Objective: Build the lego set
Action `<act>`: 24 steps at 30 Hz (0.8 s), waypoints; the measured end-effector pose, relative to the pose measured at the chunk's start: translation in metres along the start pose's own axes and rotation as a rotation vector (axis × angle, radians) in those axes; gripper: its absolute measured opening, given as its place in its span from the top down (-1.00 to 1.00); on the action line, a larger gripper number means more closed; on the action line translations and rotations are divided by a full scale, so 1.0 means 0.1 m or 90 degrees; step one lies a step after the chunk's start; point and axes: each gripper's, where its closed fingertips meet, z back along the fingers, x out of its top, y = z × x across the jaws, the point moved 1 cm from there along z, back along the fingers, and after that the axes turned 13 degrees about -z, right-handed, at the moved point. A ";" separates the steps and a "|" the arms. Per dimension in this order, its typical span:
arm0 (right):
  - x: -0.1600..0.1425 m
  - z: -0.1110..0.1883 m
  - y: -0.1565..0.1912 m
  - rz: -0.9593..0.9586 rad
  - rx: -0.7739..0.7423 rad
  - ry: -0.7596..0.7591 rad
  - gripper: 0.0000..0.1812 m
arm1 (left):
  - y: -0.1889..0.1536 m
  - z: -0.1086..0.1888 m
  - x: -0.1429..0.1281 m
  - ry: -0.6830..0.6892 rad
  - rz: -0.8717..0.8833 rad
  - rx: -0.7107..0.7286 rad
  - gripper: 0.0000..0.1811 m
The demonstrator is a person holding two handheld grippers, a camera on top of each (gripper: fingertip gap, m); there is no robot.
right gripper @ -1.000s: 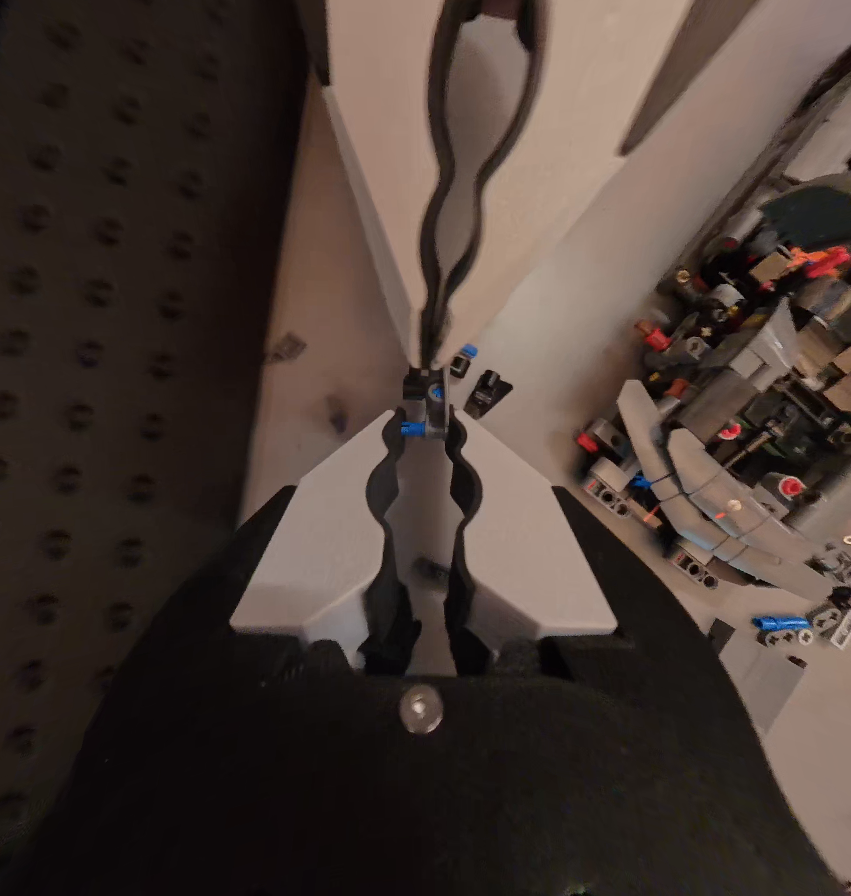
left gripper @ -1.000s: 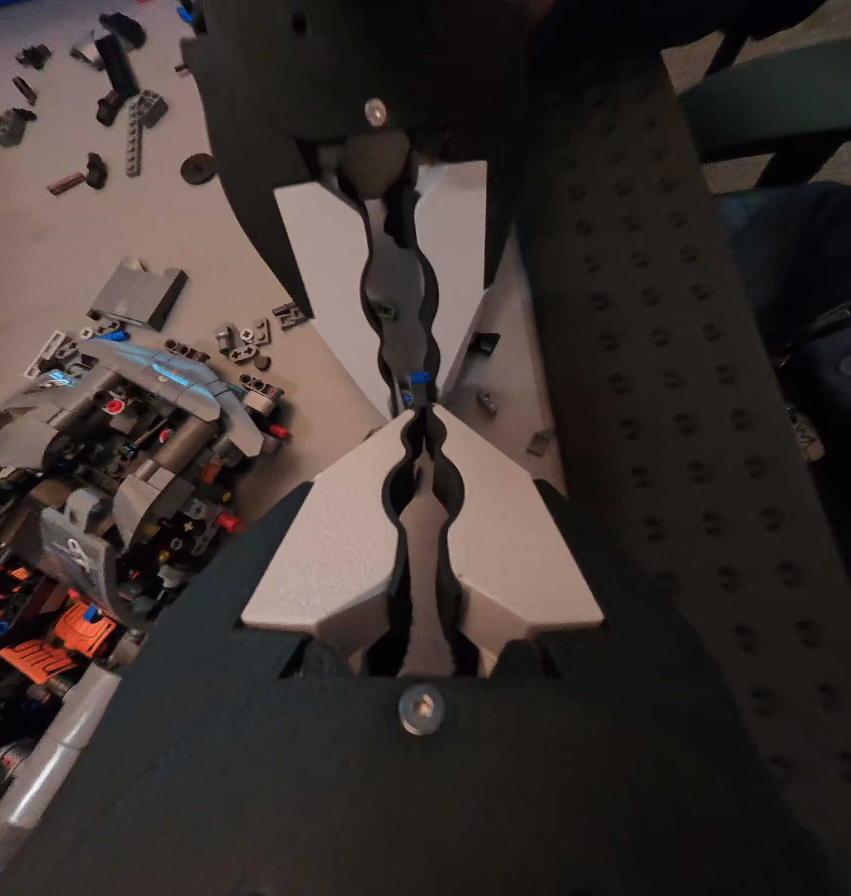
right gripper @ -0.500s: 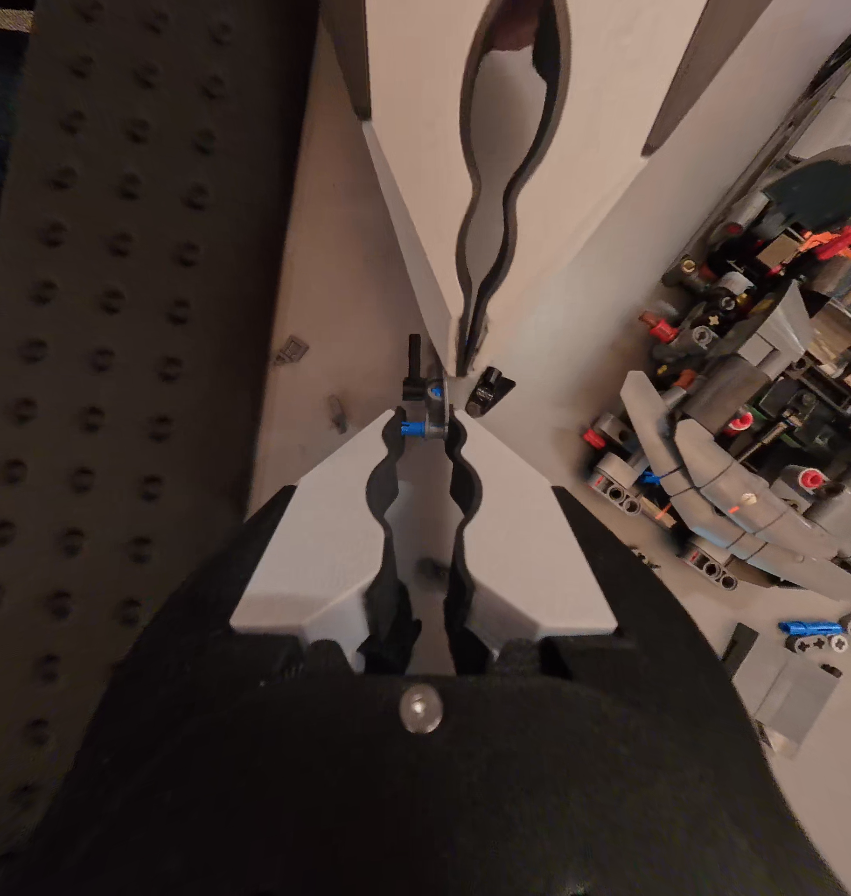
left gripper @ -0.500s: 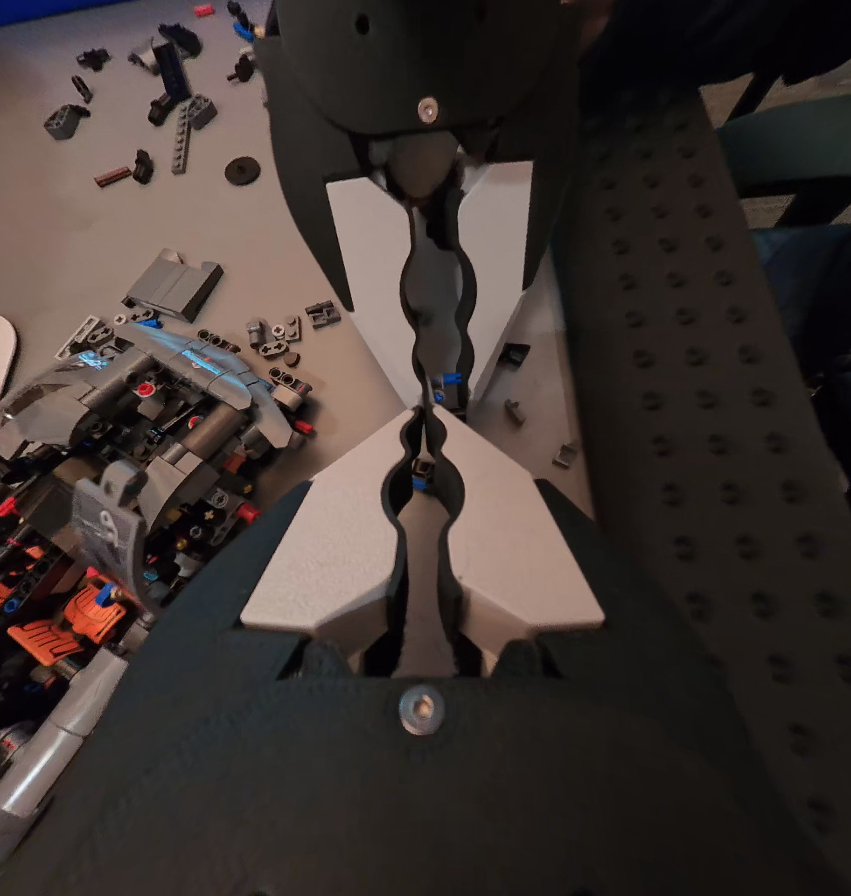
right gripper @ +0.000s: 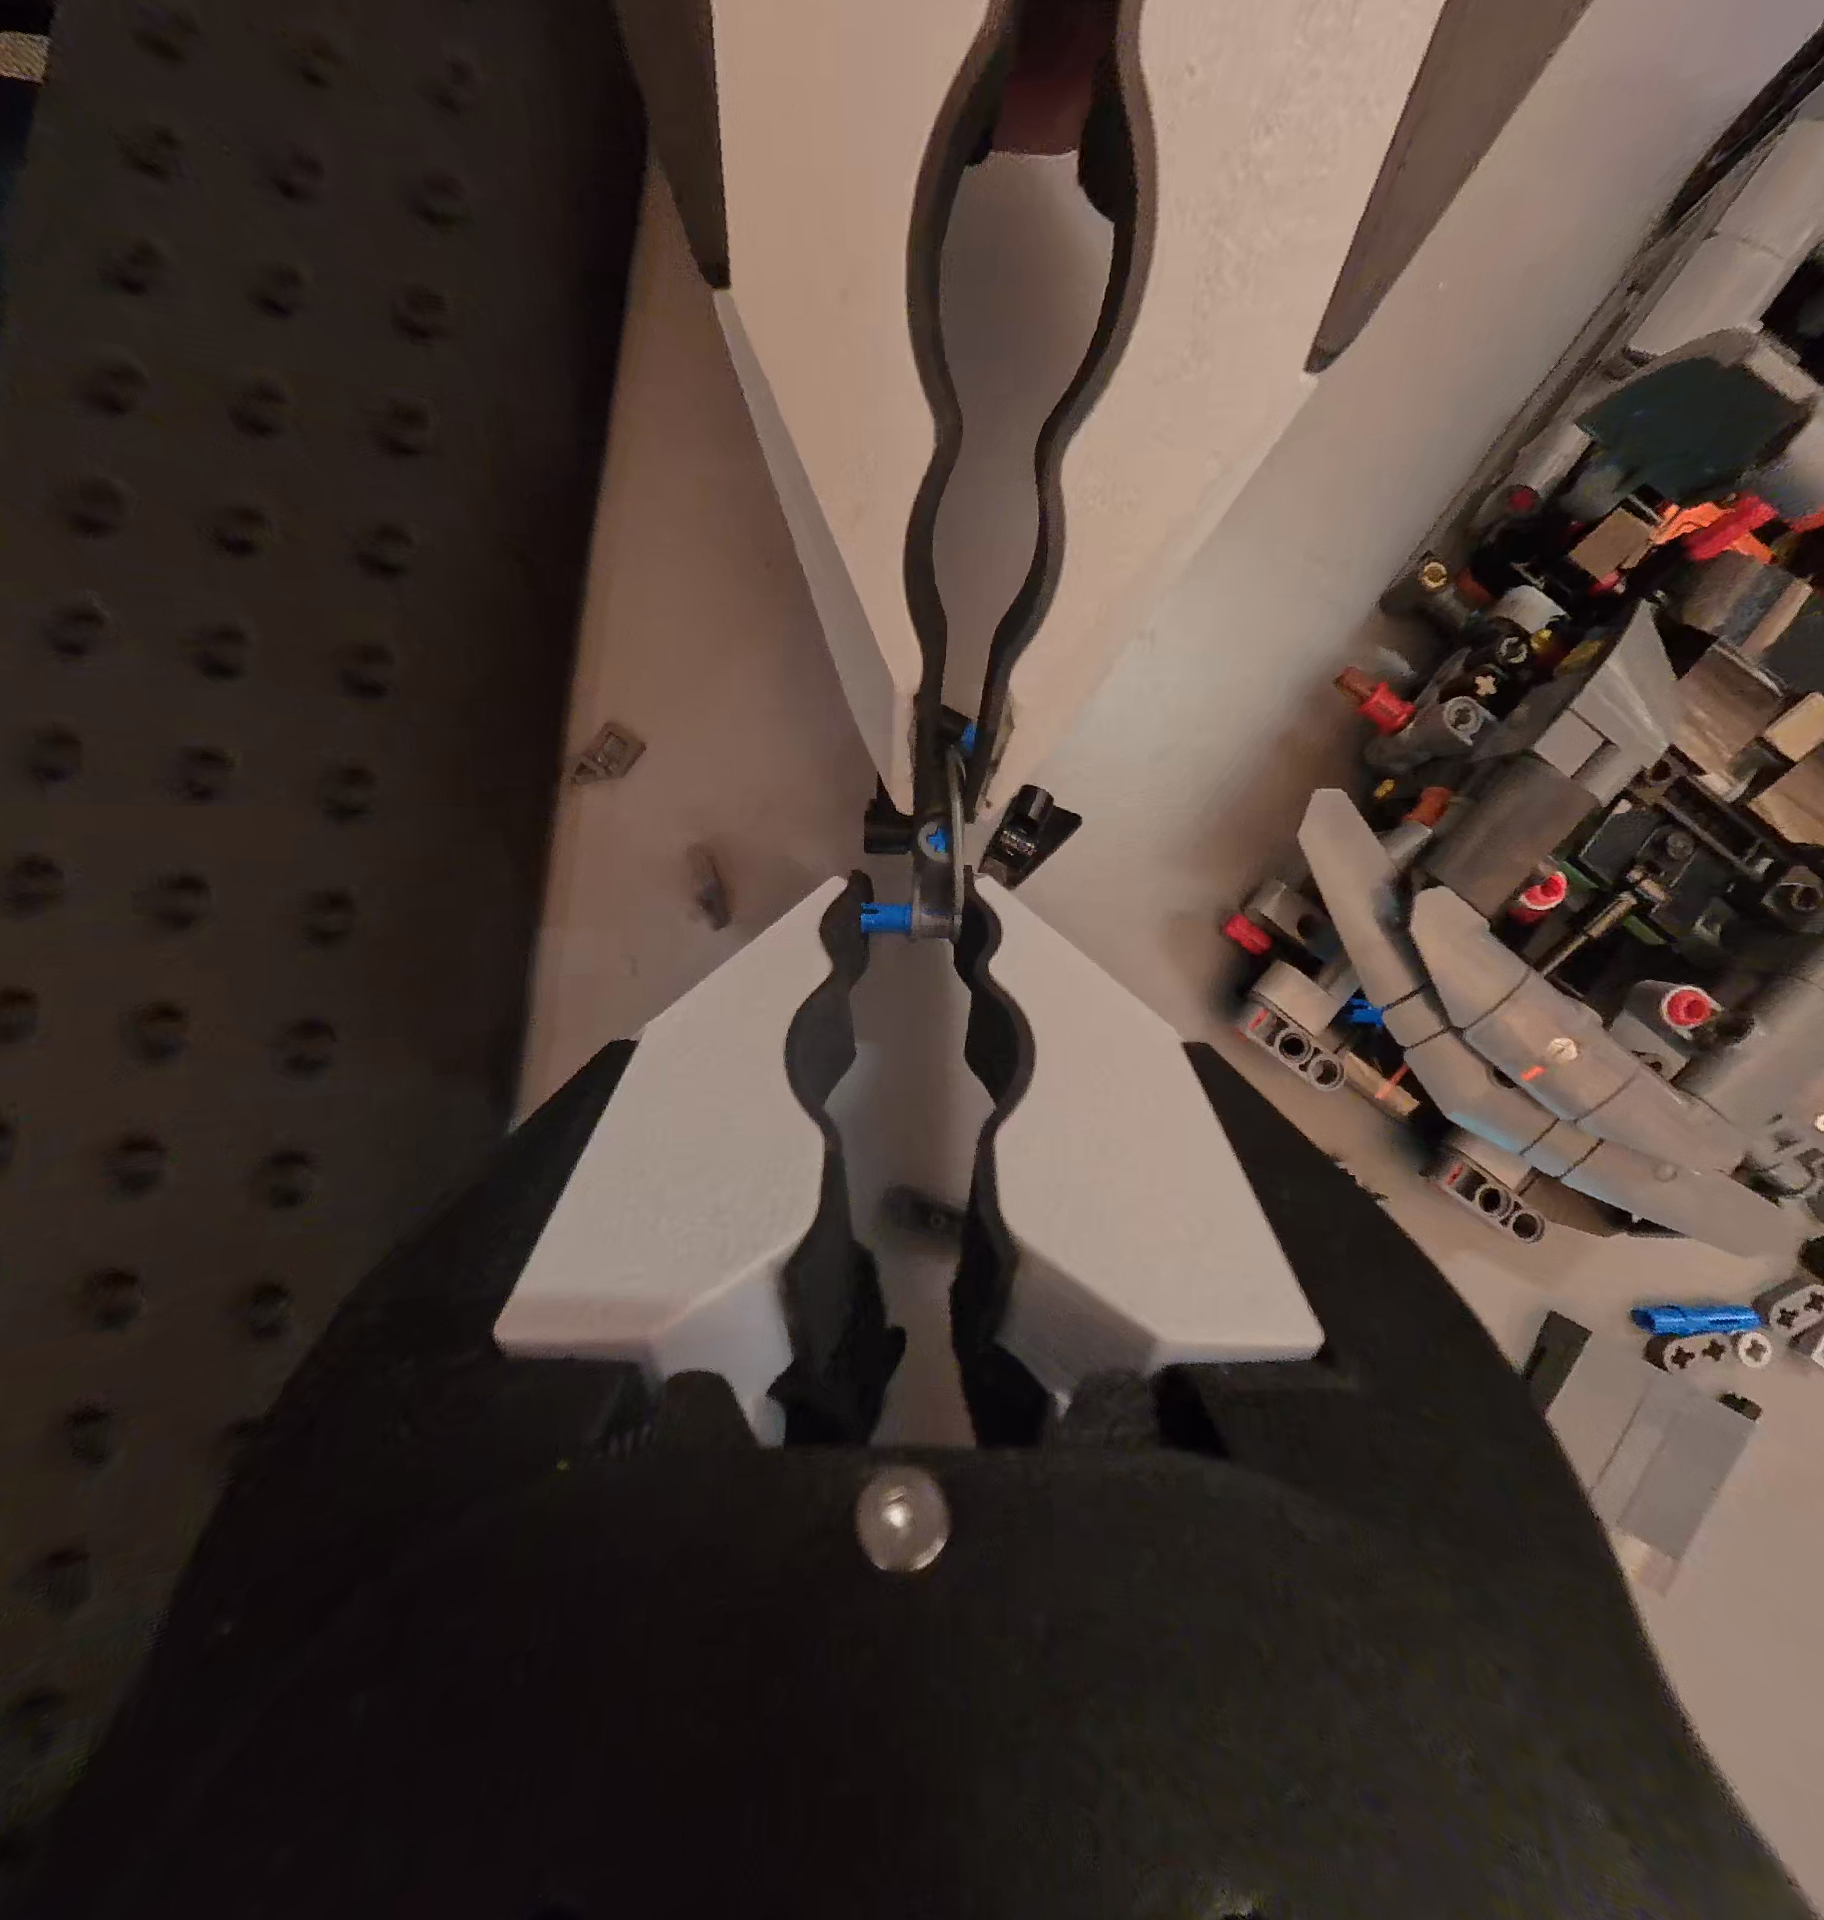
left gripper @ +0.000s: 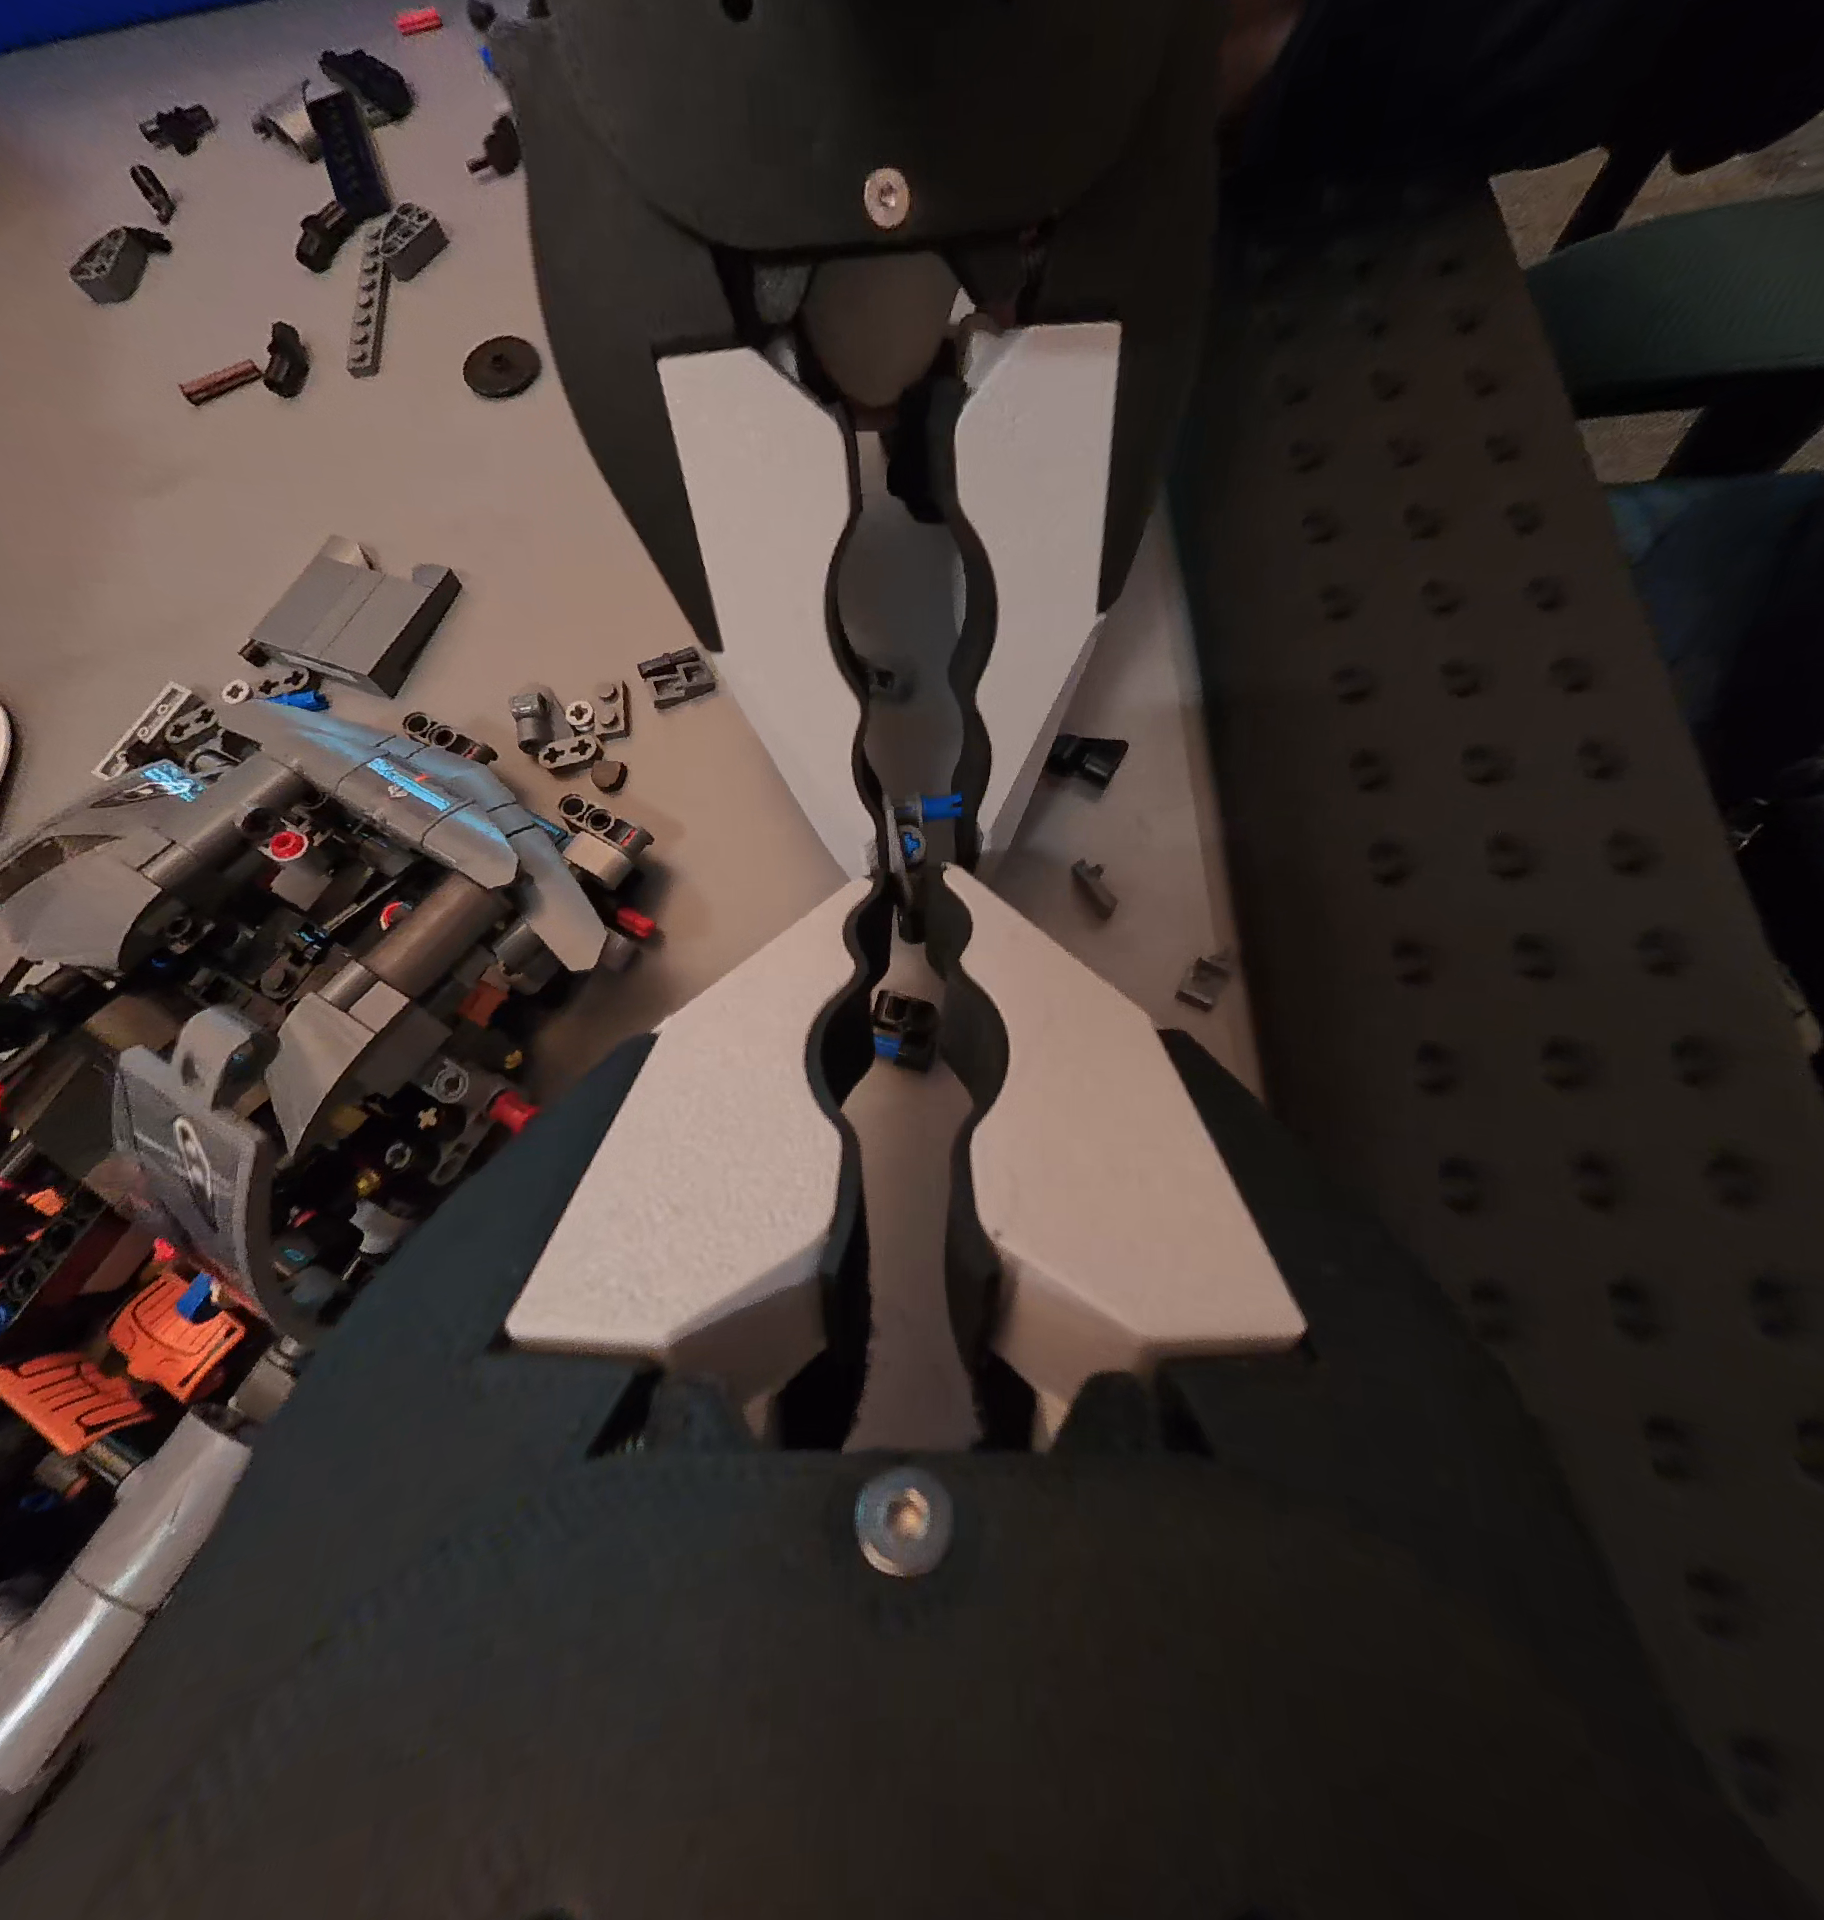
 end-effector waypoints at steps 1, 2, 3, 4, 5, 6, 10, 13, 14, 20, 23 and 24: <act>0.01 0.01 0.00 0.000 0.000 -0.004 0.85 | 0.00 0.01 0.01 -0.007 0.005 -0.001 0.97; 0.01 0.02 0.00 0.001 -0.001 -0.007 0.84 | 0.01 0.01 0.02 -0.016 0.016 -0.004 0.97; 0.01 0.02 0.00 0.002 -0.001 -0.006 0.84 | 0.01 0.01 0.03 -0.023 0.032 -0.015 0.96; 0.00 0.01 0.01 0.005 -0.001 -0.003 0.84 | -0.01 0.00 0.02 -0.030 0.052 -0.033 0.96; -0.01 0.00 0.01 0.009 -0.004 0.002 0.84 | -0.01 0.00 0.01 -0.036 0.069 -0.045 0.97; -0.01 -0.01 0.01 0.011 -0.005 0.005 0.84 | -0.01 -0.01 0.01 -0.040 0.074 -0.048 0.97; 0.01 0.03 0.01 0.005 0.000 -0.009 0.85 | 0.01 0.02 0.05 -0.055 0.074 -0.039 0.97; -0.01 0.01 0.01 0.005 -0.002 0.000 0.84 | 0.01 0.00 0.03 -0.040 0.063 -0.031 0.98; -0.02 0.00 0.00 0.004 -0.002 0.001 0.84 | 0.01 -0.01 0.03 -0.036 0.055 -0.023 0.98; -0.01 0.00 0.00 -0.038 0.014 -0.003 0.84 | 0.06 0.01 0.04 0.003 -0.019 0.053 1.00; 0.01 0.02 0.00 -0.064 0.035 -0.025 0.84 | 0.08 0.03 0.06 -0.001 -0.021 0.073 1.00; 0.03 0.04 0.00 -0.069 0.039 -0.034 0.84 | 0.09 0.05 0.08 -0.009 -0.015 0.077 1.00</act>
